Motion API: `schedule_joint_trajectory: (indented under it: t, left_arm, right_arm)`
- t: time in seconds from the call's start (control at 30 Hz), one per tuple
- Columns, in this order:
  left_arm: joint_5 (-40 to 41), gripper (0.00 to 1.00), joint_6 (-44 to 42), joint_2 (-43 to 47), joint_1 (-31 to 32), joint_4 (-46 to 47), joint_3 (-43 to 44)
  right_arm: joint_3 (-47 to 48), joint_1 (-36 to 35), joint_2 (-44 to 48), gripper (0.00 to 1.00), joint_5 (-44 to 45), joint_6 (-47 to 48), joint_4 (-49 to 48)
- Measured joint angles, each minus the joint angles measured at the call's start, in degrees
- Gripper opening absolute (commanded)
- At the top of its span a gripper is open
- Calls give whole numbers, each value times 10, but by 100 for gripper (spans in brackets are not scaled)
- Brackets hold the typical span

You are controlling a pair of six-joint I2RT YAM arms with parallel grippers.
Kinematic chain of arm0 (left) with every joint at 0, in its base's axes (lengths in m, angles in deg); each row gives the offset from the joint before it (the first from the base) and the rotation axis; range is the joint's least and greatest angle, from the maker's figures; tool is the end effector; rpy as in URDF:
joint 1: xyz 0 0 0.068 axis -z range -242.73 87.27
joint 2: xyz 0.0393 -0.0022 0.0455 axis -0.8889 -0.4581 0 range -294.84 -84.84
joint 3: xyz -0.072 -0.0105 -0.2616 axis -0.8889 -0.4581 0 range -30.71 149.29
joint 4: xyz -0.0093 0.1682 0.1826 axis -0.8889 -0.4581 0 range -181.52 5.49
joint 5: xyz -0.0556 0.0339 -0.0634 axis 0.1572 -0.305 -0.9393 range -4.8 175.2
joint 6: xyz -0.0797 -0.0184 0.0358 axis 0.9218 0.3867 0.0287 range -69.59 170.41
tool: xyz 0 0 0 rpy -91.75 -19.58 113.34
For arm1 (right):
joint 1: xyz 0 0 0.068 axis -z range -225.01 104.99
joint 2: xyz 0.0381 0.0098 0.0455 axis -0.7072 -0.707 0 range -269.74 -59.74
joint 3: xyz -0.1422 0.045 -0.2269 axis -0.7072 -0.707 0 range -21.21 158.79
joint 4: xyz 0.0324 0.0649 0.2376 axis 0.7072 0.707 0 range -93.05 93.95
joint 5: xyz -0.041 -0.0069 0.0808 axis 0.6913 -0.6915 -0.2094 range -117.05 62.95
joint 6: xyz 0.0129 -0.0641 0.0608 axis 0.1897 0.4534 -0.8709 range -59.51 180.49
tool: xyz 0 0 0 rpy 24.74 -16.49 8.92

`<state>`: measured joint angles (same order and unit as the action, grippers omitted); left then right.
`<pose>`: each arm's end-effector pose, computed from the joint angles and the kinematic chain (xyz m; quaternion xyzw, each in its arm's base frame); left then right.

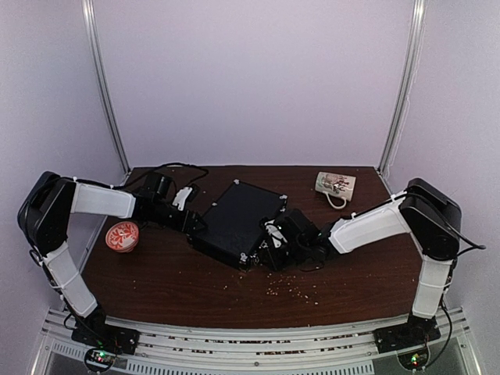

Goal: Pack up texas hold em set

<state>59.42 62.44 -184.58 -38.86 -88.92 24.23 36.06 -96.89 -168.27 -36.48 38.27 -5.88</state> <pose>0.3204 -0.1797 0.1418 0.1716 0.9008 -0.3036 0.2587 0.2342 0.3197 0.1059 -0.2667 0.8932 0.2745 0.2361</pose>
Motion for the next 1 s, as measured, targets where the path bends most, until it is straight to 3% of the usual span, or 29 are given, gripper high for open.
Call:
schedule_joint_trajectory:
  t: [0.63, 1.0]
  left_arm:
    - [-2, 57, 0, 0, 1, 0, 0]
    - [-1, 56, 0, 0, 2, 0, 0]
  right_arm:
    - [-89, 7, 49, 31, -68, -67, -69]
    - [-58, 7, 16, 25, -88, -91, -85]
